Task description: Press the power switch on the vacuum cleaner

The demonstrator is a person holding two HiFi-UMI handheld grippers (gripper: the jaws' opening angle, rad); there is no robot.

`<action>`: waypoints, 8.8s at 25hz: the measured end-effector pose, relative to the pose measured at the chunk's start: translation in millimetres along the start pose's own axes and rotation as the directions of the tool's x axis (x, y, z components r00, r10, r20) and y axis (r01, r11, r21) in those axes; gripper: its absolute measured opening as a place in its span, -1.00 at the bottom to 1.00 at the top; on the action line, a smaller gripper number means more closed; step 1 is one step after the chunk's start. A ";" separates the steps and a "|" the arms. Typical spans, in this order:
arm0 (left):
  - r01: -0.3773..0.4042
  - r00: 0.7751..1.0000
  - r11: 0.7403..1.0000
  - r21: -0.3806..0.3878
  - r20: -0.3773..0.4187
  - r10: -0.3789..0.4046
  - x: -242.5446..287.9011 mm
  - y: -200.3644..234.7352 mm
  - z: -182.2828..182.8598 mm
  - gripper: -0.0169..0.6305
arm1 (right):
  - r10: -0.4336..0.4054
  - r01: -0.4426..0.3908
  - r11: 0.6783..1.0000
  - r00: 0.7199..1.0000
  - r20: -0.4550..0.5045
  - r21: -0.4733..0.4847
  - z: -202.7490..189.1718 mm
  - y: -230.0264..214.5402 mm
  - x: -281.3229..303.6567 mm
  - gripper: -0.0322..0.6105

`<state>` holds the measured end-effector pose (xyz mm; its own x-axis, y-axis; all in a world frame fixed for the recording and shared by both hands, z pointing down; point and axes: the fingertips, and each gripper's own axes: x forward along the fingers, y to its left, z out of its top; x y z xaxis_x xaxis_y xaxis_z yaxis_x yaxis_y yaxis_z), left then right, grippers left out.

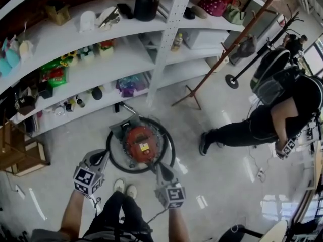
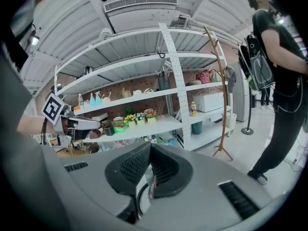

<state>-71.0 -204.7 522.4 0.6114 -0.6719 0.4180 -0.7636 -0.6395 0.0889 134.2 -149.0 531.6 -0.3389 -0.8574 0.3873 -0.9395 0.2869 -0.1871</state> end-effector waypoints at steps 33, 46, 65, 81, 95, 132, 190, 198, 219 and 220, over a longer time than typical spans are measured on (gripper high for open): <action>0.072 0.993 0.997 -0.008 -0.088 -0.073 97.9 22.6 -140.9 -0.92 | 0.027 -0.024 0.999 0.997 -0.072 0.040 -154.2 -38.5 116.2 -0.89; 0.089 0.992 0.996 -0.021 -0.086 -0.090 112.1 29.5 -190.0 -0.92 | 0.010 -0.007 0.999 0.997 -0.078 0.039 -196.3 -49.7 140.9 -0.89; 0.104 0.992 0.994 0.020 -0.080 -0.102 151.5 38.8 -253.1 -0.92 | 0.011 -0.008 0.999 0.997 -0.077 0.041 -270.8 -70.8 183.9 -0.89; 0.098 0.993 0.994 0.053 -0.074 -0.093 156.9 37.9 -281.2 -0.92 | 0.018 -0.012 0.998 0.996 -0.089 0.060 -319.3 -85.4 222.8 -0.89; 0.084 0.994 0.996 0.027 -0.078 -0.082 159.5 42.4 -297.9 -0.92 | 0.017 -0.008 0.997 0.993 -0.116 0.075 -345.6 -91.9 244.8 -0.89; 0.063 0.994 0.997 -0.034 -0.086 -0.066 164.4 43.0 -311.1 -0.92 | 0.027 -0.027 1.000 0.996 -0.083 0.001 -366.7 -95.0 251.5 -0.89; 0.129 0.991 0.992 -0.008 -0.029 -0.129 89.7 6.2 -192.0 -0.92 | 0.014 -0.015 1.000 0.999 -0.044 -0.021 -242.9 -35.2 155.2 -0.89; 0.155 0.988 0.988 -0.027 -0.023 -0.155 70.2 -5.5 -159.2 -0.92 | 0.001 -0.002 1.000 0.999 -0.052 -0.004 -199.4 -18.6 117.5 -0.89; 0.218 0.976 0.976 0.000 -0.027 -0.218 13.8 -34.5 -70.9 -0.92 | -0.015 0.015 1.000 1.000 -0.009 0.012 -79.4 24.7 37.0 -0.89; 0.219 0.976 0.976 -0.002 -0.023 -0.219 12.2 -35.5 -65.2 -0.92 | -0.014 0.014 1.000 1.000 -0.009 0.012 -74.2 26.7 34.4 -0.89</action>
<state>-49.9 -165.8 583.3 0.7586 -0.5069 0.4095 -0.6119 -0.7702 0.1800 93.7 -139.1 606.8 -0.3264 -0.8573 0.3980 -0.9435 0.2699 -0.1925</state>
